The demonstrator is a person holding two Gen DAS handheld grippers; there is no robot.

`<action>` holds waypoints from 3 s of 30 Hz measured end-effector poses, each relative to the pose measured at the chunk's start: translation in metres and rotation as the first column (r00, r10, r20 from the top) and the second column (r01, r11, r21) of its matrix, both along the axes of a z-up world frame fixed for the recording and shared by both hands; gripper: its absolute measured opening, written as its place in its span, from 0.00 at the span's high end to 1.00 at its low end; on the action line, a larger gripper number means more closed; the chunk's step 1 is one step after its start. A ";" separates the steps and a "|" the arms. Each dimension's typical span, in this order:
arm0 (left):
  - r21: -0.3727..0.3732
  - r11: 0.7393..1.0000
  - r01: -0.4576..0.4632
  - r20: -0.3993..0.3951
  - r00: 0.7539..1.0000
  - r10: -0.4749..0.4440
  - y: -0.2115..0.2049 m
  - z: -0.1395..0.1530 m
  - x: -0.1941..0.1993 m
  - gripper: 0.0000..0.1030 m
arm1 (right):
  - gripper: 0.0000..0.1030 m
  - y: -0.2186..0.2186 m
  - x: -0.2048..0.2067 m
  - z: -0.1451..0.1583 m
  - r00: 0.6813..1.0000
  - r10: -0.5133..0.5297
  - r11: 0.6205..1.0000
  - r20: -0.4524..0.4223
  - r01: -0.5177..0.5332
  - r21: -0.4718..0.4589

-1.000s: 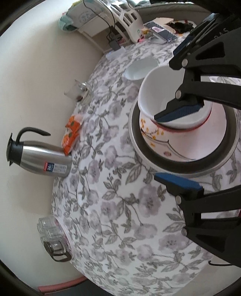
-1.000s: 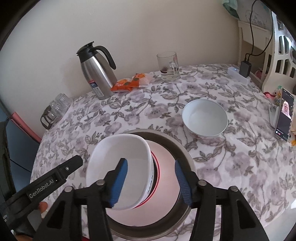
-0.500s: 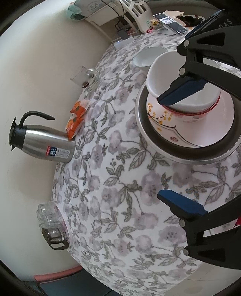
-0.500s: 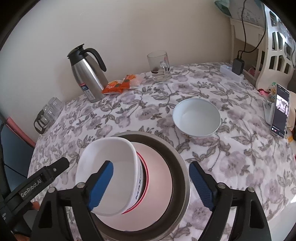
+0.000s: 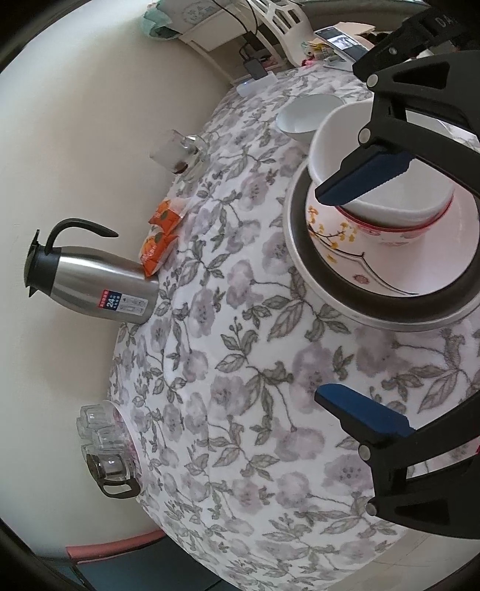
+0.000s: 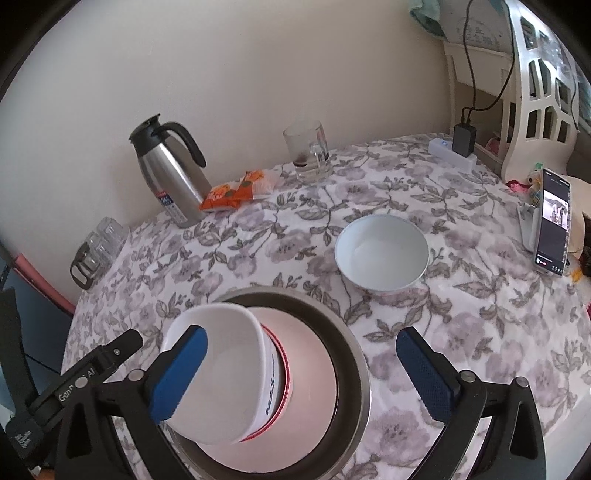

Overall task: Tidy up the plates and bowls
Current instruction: 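Open both grippers and release the square bowl, then move both tools to the plain white round bowl, then close the left gripper on the round bowl rim while the right gripper closes too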

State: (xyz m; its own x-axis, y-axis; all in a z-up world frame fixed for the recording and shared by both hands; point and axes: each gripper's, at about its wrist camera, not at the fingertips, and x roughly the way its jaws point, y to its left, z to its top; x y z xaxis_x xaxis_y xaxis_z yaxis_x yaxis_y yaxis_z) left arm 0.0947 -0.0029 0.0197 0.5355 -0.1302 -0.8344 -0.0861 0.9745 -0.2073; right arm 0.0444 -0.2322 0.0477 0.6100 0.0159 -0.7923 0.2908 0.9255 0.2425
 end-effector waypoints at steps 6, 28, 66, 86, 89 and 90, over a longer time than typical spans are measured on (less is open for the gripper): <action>-0.007 1.000 -0.019 0.067 0.998 0.019 -0.002 0.013 0.006 0.05 | 0.00 -0.017 0.006 0.010 0.999 -0.039 0.999 0.029 0.039 0.018; 0.013 0.981 0.196 0.106 0.975 -0.196 -0.099 0.075 0.063 0.05 | 0.00 -0.163 0.022 -0.001 0.938 -0.345 0.934 -0.028 0.346 0.091; 0.044 0.962 0.270 -0.334 0.911 -0.241 -0.253 -0.073 0.118 0.58 | 0.49 -0.187 0.055 -0.119 0.938 -0.265 0.907 -0.223 0.321 0.272; 0.023 0.960 0.279 -0.340 0.905 -0.255 -0.257 -0.092 0.125 0.84 | 0.86 -0.172 0.070 -0.128 0.966 -0.178 0.920 -0.187 0.231 0.317; 0.013 0.960 0.280 -0.334 0.906 -0.260 -0.256 -0.091 0.123 0.84 | 0.86 -0.170 0.070 -0.127 0.967 -0.172 0.927 -0.189 0.224 0.301; 0.009 0.960 0.279 -0.332 0.907 -0.260 -0.255 -0.090 0.123 0.84 | 0.86 -0.170 0.070 -0.127 0.967 -0.172 0.927 -0.190 0.224 0.302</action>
